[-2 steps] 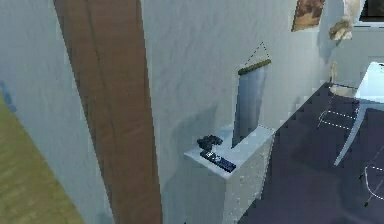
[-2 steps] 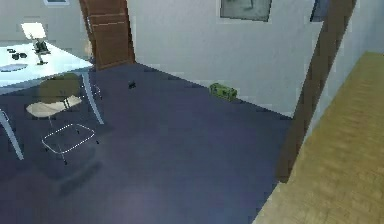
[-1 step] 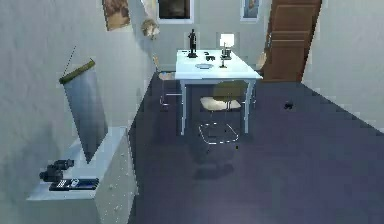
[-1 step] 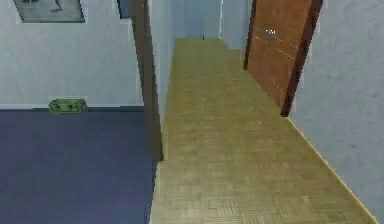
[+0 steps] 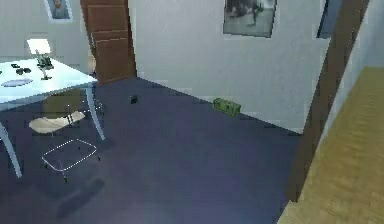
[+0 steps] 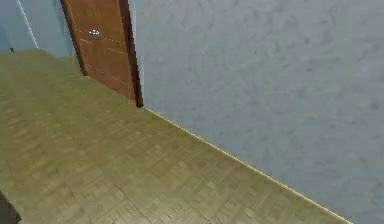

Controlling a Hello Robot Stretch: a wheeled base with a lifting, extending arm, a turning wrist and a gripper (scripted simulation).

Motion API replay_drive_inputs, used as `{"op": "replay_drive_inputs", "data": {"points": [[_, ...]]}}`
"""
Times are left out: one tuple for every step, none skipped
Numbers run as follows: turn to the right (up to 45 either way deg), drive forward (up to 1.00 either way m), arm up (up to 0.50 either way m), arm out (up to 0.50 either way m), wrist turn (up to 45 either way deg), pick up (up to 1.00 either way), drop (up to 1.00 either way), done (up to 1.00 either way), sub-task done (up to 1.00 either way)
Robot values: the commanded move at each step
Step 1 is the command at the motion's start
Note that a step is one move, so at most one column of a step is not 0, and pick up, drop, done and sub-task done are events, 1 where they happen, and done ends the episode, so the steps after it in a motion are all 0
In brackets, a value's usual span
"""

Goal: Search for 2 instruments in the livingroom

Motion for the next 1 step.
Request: {"op": "replay_drive_inputs", "data": {"points": [[42.0,0.0,0.0,0.0,0.0,0.0,0.0,0.0,0.0]]}}
